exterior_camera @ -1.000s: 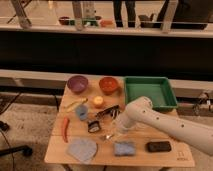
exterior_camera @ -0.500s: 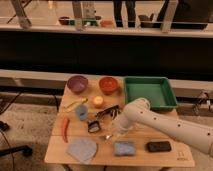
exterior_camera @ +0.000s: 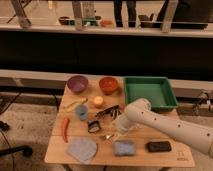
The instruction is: Place fork in paper cup
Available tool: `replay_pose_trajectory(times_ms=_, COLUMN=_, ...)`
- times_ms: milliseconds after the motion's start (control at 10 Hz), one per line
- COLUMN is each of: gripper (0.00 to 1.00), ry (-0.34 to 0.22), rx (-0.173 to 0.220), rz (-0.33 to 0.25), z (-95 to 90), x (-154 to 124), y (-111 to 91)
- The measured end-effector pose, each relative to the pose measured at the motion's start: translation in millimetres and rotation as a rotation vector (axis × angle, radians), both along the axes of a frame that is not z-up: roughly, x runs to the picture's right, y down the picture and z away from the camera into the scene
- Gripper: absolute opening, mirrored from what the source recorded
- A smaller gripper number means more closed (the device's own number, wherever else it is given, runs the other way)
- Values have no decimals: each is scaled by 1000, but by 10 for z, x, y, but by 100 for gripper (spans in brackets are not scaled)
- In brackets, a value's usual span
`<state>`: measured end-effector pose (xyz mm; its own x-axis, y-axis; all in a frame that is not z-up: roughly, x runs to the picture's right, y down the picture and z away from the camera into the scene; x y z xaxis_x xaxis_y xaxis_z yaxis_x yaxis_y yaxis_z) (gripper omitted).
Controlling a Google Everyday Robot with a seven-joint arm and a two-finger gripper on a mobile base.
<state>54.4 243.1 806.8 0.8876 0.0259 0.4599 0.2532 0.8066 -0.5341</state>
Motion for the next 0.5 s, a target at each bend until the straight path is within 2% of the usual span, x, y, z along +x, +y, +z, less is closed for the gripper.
replay_pose_trajectory(times_ms=100, gripper=46, ry=2, rx=1, rz=2, z=0, x=16, y=-2)
replay_pose_trajectory(times_ms=200, gripper=34, ry=3, rx=0, rz=4, z=6, x=28, y=4)
replay_pose_trajectory(times_ms=300, gripper=27, ry=2, rx=-3, rz=2, z=16, x=23, y=12)
replay_pose_trajectory(times_ms=500, gripper=24, ry=-1, rx=-10, rz=-4, z=40, x=8, y=27)
